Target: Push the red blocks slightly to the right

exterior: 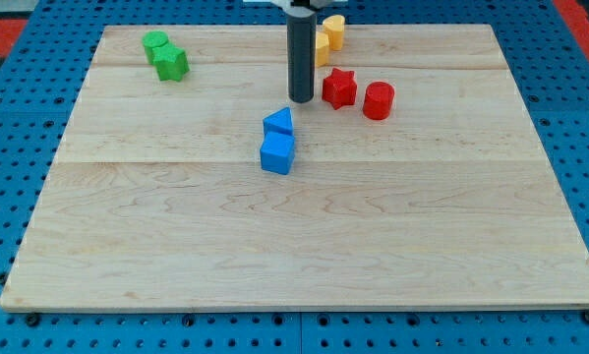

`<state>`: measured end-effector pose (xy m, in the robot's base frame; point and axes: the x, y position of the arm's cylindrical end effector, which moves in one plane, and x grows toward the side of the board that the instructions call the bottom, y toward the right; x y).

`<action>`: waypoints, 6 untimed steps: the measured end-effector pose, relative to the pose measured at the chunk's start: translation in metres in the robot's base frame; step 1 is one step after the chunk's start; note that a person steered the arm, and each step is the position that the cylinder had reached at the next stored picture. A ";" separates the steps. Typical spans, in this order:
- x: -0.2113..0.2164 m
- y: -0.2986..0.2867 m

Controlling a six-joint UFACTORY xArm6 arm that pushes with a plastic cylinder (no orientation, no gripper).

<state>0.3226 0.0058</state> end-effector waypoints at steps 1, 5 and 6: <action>-0.010 0.013; 0.066 -0.001; 0.081 -0.019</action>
